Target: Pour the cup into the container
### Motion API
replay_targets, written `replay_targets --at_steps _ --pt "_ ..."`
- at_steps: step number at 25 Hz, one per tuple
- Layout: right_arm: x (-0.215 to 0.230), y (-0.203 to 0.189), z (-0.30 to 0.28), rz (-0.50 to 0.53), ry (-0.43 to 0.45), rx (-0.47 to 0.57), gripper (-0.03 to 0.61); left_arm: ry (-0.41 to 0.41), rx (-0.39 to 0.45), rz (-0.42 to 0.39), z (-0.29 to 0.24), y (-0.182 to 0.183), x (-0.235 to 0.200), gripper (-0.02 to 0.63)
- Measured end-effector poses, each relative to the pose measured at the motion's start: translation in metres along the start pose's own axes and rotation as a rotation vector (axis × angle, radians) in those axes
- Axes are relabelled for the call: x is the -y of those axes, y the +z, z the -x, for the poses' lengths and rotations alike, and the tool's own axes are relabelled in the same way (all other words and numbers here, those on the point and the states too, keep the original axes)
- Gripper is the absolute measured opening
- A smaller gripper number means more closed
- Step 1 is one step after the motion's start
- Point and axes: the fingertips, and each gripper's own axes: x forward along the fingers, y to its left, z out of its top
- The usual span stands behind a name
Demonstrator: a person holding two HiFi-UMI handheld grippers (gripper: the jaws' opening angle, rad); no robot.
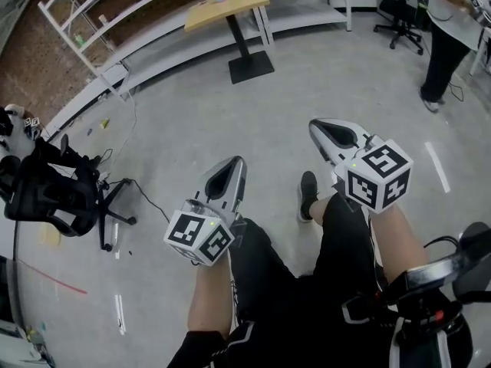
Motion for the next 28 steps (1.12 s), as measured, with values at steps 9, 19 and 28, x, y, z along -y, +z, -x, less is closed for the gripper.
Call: replay_targets --at_steps 9,19,28 --pt "-0.019 0.007 0.034 -0.003 -0.003 0.024 0.002 0.018 0.001 0.004 0.027 0.0 0.025 -0.002" --pt "-0.015 0.006 0.038 -0.001 -0.031 0.023 0.002 0.038 -0.006 -0.029 0.029 0.001 0.018 -0.002" --pt "0.0 0.002 0.031 -0.002 -0.039 0.008 0.002 0.056 -0.02 -0.013 0.019 -0.005 0.007 -0.002"
